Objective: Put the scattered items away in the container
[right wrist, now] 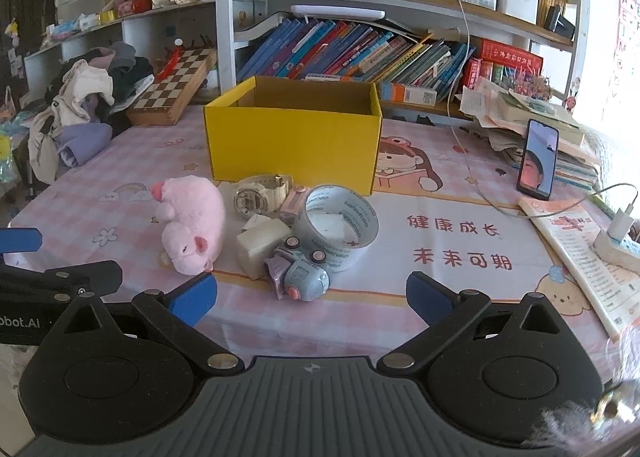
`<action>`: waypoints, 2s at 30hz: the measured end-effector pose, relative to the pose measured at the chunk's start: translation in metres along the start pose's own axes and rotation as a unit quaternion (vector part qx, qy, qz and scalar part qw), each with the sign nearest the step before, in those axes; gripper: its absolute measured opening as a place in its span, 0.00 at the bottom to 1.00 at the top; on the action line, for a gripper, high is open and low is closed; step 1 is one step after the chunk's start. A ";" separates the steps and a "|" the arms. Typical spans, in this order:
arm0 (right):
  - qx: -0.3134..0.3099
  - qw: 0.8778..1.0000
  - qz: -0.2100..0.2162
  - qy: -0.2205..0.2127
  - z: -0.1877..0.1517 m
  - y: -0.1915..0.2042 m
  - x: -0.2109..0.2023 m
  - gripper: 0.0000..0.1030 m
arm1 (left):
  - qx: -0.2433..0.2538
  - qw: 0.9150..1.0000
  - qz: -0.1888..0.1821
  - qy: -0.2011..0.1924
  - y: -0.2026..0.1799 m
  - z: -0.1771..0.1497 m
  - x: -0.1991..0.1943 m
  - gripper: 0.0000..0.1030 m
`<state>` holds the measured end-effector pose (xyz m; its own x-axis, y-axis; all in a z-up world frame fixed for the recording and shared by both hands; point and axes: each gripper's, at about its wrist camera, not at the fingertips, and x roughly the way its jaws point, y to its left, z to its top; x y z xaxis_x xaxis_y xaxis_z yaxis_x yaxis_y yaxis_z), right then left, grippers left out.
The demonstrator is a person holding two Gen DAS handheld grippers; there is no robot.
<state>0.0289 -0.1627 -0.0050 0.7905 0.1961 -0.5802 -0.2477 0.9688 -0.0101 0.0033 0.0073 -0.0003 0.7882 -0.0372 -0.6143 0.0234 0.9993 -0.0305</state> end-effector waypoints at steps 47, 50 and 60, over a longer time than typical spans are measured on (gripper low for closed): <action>0.061 0.996 -0.002 0.063 0.027 -0.023 0.076 0.99 | 0.022 0.999 -0.021 0.039 0.005 0.022 0.063 1.00; 0.061 0.996 0.003 0.069 0.031 -0.025 0.085 0.99 | 0.020 0.999 -0.026 0.041 0.004 0.024 0.070 0.99; 0.074 0.994 0.010 0.084 0.043 -0.039 0.111 0.99 | 0.001 0.998 -0.030 0.046 0.005 0.032 0.097 0.92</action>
<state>0.1498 -0.1719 -0.0342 0.6792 0.1994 -0.7064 -0.1677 0.9791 0.1152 0.0993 0.0094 -0.0351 0.7249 -0.0975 -0.6819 0.0708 0.9952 -0.0671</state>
